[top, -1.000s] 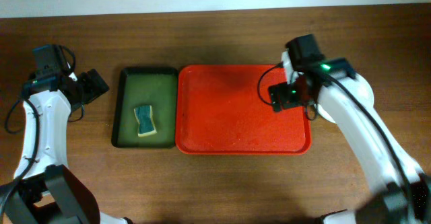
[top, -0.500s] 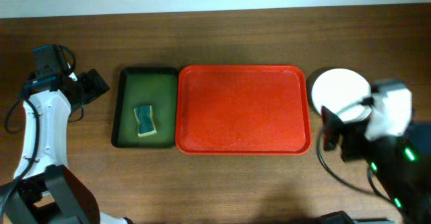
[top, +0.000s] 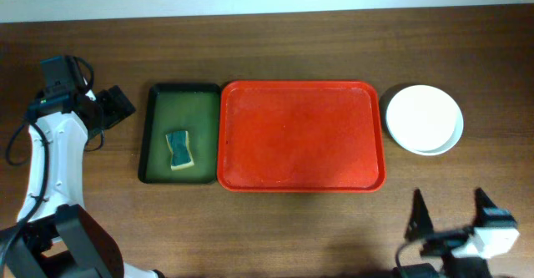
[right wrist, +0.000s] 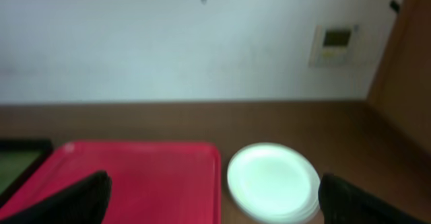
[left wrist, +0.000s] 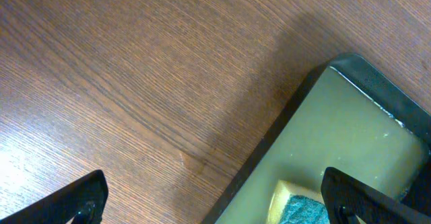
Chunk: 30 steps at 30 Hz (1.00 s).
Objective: Clean dirty plates on tray and stack at the side
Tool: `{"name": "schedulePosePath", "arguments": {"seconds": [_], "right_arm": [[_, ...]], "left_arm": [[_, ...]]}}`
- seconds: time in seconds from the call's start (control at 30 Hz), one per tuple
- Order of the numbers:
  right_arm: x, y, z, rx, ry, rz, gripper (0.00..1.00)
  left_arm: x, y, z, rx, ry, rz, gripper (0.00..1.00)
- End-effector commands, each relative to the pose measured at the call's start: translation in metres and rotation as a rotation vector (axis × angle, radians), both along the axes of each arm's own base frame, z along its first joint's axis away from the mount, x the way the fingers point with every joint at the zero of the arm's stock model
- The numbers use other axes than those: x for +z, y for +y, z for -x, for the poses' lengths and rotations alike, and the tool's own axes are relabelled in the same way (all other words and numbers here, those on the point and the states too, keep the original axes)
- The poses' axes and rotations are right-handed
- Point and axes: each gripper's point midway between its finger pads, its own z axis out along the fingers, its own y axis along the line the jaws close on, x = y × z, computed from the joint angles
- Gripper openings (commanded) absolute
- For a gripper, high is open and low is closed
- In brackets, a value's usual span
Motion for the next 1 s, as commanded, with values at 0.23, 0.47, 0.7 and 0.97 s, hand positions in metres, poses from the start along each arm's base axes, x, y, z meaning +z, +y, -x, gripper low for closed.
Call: {"name": "schedulePosePath", "arguments": {"seconds": [0.23,0.47,0.7,0.97], "right_arm": [[-0.078,0.015,-0.083,0.087,-0.156,-0.013,0.98],[-0.112,0.014,-0.092,0.080,-0.131,-0.014,0.99],[-0.141,0.014,-0.092,0.083,-0.012,-0.020,0.99],[-0.140,0.014,-0.092,0.082,-0.015,-0.021,0.99]], "left_arm": [[0.011,0.002,-0.001,0.007,-0.029,-0.004,0.99],[0.011,0.002,-0.001,0.007,-0.029,-0.004,0.99],[0.011,0.002,-0.001,0.007,-0.029,-0.004,0.99],[0.011,0.002,-0.001,0.007,-0.029,-0.004,0.99]]}}
